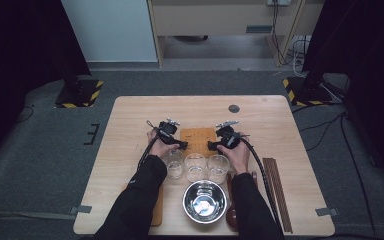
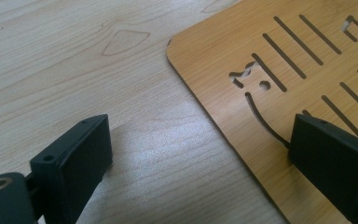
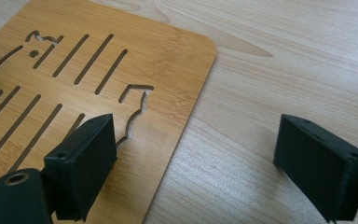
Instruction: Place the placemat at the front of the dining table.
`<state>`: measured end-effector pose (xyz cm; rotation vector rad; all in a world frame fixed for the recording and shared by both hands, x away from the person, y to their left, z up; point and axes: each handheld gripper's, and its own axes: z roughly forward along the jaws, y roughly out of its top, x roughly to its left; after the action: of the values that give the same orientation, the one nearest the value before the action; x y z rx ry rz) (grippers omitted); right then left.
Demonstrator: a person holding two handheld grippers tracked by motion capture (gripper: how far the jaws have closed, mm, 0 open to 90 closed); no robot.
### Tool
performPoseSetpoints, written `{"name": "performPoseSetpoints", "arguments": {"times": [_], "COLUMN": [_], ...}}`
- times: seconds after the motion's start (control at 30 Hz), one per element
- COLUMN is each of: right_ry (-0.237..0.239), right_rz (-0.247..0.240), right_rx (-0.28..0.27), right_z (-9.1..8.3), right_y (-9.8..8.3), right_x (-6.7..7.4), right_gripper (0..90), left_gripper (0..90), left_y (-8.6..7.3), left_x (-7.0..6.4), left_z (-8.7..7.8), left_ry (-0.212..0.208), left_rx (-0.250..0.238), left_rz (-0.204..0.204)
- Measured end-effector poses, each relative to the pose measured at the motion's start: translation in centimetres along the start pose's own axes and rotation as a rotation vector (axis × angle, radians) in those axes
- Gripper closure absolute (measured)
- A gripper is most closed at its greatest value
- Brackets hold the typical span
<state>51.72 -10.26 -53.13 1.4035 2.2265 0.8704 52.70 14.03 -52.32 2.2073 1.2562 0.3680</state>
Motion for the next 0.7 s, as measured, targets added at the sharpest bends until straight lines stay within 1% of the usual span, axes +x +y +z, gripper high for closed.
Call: {"name": "performPoseSetpoints", "arguments": {"times": [0.1, 0.17, 0.4, 0.6, 0.7], "right_ry": [-0.002, -0.008, -0.015, -0.016, -0.018], "right_rz": [0.005, -0.001, 0.005, 0.012, 0.005], "right_rx": [0.004, 0.003, 0.002, 0.003, 0.000], "right_z": [0.01, -0.04, -0.04, 0.07, 0.20], "right_y": [0.01, 0.03, -0.03, 0.05, 0.18], "right_x": [-0.04, -0.04, -0.15, -0.16, -0.07], "right_gripper": [11.8, 12.4, 11.6, 11.0, 11.5], "left_gripper": [4.8, 4.5, 3.4, 2.9, 2.9], "left_y": [0.05, 0.10, 0.26, 0.38, 0.42], "left_x": [0.03, -0.03, -0.17, -0.06, 0.11], "left_z": [0.06, 0.12, 0.28, 0.45, 0.48], "left_ry": [-0.003, -0.007, 0.003, 0.016, 0.024], "left_rx": [0.004, 0.005, 0.006, -0.003, -0.007], "left_rz": [0.001, 0.003, 0.008, -0.003, -0.011]}}
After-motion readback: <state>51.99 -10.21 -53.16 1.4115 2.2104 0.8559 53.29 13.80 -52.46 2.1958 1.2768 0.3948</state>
